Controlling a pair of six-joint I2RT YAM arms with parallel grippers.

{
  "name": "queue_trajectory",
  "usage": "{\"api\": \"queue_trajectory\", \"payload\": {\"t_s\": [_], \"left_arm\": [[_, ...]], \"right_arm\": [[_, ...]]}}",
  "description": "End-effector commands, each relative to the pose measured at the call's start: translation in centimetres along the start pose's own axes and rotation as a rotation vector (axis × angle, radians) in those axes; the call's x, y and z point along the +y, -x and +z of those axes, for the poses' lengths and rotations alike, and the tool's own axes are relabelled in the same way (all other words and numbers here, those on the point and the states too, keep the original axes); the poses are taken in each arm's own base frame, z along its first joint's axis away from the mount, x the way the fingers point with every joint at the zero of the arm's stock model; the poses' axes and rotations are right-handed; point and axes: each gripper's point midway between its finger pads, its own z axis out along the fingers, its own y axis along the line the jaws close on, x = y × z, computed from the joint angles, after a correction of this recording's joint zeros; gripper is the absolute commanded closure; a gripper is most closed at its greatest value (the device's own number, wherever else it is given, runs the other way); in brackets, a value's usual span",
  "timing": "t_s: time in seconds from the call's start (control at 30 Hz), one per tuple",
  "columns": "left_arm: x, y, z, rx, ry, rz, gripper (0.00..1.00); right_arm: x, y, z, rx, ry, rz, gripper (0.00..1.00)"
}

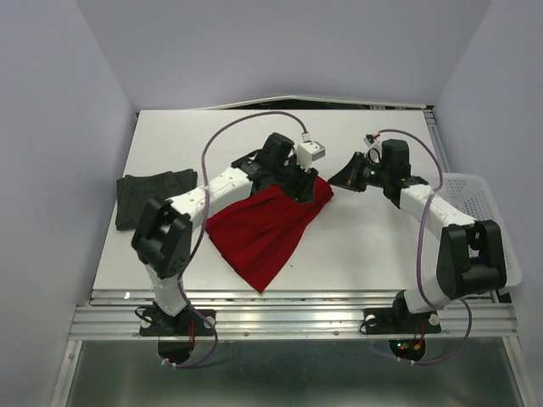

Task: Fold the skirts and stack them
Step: Fold the skirt

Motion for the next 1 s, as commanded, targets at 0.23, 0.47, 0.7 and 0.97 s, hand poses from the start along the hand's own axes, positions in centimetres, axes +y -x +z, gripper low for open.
{"api": "queue_trajectory", "payload": {"t_s": [0.23, 0.47, 0.7, 0.97], "left_arm": [[1.6, -5.8, -8.9, 0.086, 0.231, 0.168, 0.39], [2.2, -11.8, -10.7, 0.267, 0.258, 0.22, 0.4], [2.1, -17.6, -11.3, 0.463, 0.227, 0.251, 0.4], [3.2, -18.4, -10.3, 0.504, 0.266, 0.224, 0.56]], "right_arm": [[4.2, 2.8, 4.6, 0.001, 0.14, 0.004, 0.81], [-2.0, 0.4, 9.0, 0.088, -0.005, 0.042, 0.83], [-7.6, -3.3, 9.0, 0.178, -0.183, 0.053, 0.85], [-8.0, -3.2, 9.3, 0.188, -0.2, 0.035, 0.85]]}}
